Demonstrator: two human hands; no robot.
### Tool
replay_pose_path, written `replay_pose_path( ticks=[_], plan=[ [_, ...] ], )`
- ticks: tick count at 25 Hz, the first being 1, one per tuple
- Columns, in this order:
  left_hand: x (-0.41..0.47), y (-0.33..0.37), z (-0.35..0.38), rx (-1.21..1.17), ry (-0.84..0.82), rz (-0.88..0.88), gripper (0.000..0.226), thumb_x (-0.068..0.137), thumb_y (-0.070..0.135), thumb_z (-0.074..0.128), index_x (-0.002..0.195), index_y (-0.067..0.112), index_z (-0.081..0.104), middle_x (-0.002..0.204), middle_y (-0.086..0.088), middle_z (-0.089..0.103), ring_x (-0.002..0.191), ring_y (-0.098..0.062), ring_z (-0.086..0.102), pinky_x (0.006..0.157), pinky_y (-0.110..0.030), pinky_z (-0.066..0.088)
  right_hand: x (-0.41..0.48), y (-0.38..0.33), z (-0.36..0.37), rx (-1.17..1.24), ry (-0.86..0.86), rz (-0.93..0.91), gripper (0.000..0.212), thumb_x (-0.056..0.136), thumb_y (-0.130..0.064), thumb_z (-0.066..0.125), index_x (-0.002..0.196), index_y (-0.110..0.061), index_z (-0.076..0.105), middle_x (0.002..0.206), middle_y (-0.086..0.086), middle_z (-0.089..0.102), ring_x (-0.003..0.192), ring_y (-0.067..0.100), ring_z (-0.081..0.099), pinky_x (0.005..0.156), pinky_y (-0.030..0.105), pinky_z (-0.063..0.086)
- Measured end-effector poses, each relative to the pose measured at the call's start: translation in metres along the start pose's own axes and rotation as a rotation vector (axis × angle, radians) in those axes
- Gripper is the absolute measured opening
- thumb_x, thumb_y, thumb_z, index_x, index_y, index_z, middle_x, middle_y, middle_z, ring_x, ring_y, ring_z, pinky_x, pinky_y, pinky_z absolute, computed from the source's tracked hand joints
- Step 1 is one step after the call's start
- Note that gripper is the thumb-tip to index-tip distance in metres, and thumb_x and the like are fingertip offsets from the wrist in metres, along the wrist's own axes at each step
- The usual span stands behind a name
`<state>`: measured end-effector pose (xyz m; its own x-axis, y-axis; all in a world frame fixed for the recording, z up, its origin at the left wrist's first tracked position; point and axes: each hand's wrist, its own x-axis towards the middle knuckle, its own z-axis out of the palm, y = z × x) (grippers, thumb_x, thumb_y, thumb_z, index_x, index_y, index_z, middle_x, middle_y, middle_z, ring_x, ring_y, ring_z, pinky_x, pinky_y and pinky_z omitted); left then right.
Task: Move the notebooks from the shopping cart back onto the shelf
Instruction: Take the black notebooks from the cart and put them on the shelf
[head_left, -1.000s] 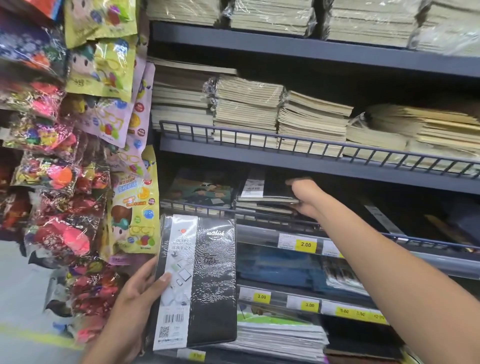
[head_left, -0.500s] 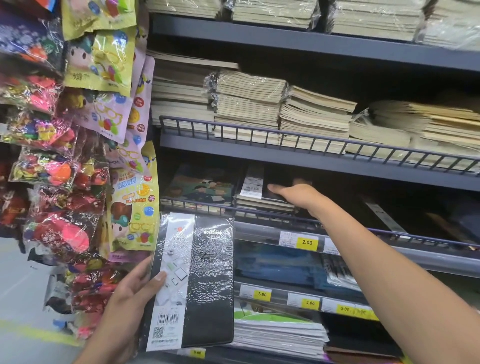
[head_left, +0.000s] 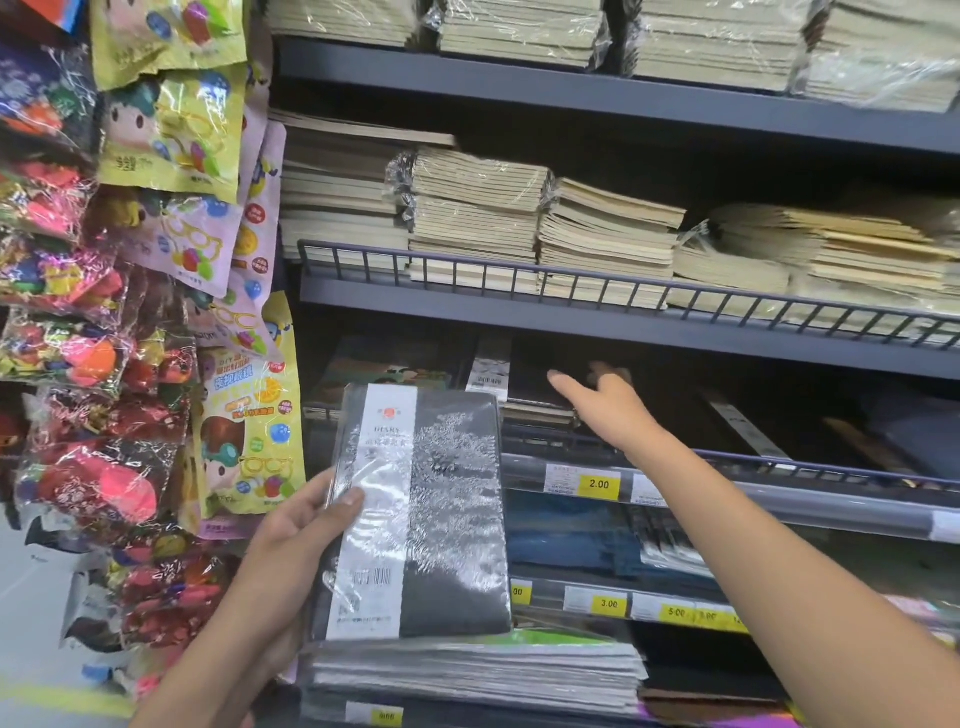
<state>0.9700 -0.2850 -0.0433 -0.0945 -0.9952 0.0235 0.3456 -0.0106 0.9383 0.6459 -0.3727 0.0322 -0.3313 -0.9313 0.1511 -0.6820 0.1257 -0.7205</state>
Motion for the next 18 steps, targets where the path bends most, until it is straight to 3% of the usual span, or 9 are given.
replay_pose_path(
  ticks=[3,6,8,10,12,14,18],
  plan=[
    [0.02,0.012,0.022,0.026,-0.008,0.021,0.057,0.091,0.021,0.069,0.144,0.021,0.05,0.129,0.005,0.066,0.113,-0.011,0.064,0.095,-0.029,0.047,-0.023,0.015,-0.008,0.064,0.052,-0.054,0.082,0.091,-0.059,0.061,0.15,-0.006,0.041,0.151,0.012,0.038,0.136,0.026,0.047,0.109,0.033,0.037],
    [0.041,0.022,0.046,0.028,-0.046,-0.042,0.038,0.096,0.019,0.065,0.134,0.016,0.062,0.115,-0.003,0.076,0.102,-0.02,0.074,0.083,-0.035,0.059,-0.045,0.025,-0.012,0.081,0.114,-0.143,0.071,0.092,-0.05,0.066,0.149,-0.014,0.045,0.137,0.002,0.047,0.121,0.018,0.056,0.099,0.024,0.041],
    [0.054,0.029,0.063,0.038,-0.07,-0.065,0.022,0.099,0.018,0.061,0.118,0.014,0.069,0.105,-0.009,0.078,0.092,-0.025,0.077,0.075,-0.038,0.062,-0.061,0.027,-0.015,0.082,0.148,-0.195,0.06,0.094,-0.045,0.065,0.146,-0.019,0.05,0.129,-0.005,0.053,0.097,0.01,0.058,0.083,0.017,0.044],
    [0.069,0.033,0.078,0.035,-0.087,-0.085,0.021,0.1,0.018,0.059,0.115,0.01,0.07,0.105,-0.015,0.078,0.092,-0.029,0.077,0.079,-0.044,0.06,-0.075,0.028,-0.018,0.121,0.154,-0.227,0.051,0.096,-0.041,0.062,0.143,-0.024,0.053,0.124,-0.011,0.056,0.083,0.01,0.057,0.074,0.013,0.045],
    [0.084,0.037,0.089,0.034,-0.084,-0.09,0.02,0.101,0.017,0.059,0.113,0.006,0.07,0.103,-0.018,0.077,0.089,-0.03,0.077,0.078,-0.045,0.06,-0.085,0.027,-0.019,0.183,0.13,-0.26,0.046,0.097,-0.04,0.06,0.141,-0.027,0.054,0.125,-0.013,0.057,0.085,0.008,0.06,0.077,0.017,0.05],
    [0.098,0.042,0.099,0.042,-0.063,-0.098,0.017,0.101,0.016,0.059,0.107,0.005,0.07,0.096,-0.017,0.078,0.082,-0.027,0.078,0.066,-0.041,0.063,-0.093,0.026,-0.019,0.262,0.085,-0.278,0.045,0.097,-0.041,0.06,0.14,-0.03,0.054,0.128,-0.013,0.058,0.09,0.007,0.065,0.081,0.024,0.056],
    [0.114,0.051,0.117,0.06,-0.035,-0.132,0.019,0.102,0.017,0.057,0.11,0.001,0.064,0.095,-0.02,0.076,0.067,-0.024,0.076,0.05,-0.034,0.059,-0.1,0.029,-0.012,0.351,0.041,-0.332,0.054,0.085,-0.031,0.079,0.135,-0.034,0.058,0.128,-0.016,0.058,0.091,0.012,0.07,0.081,0.028,0.059]
  ],
)
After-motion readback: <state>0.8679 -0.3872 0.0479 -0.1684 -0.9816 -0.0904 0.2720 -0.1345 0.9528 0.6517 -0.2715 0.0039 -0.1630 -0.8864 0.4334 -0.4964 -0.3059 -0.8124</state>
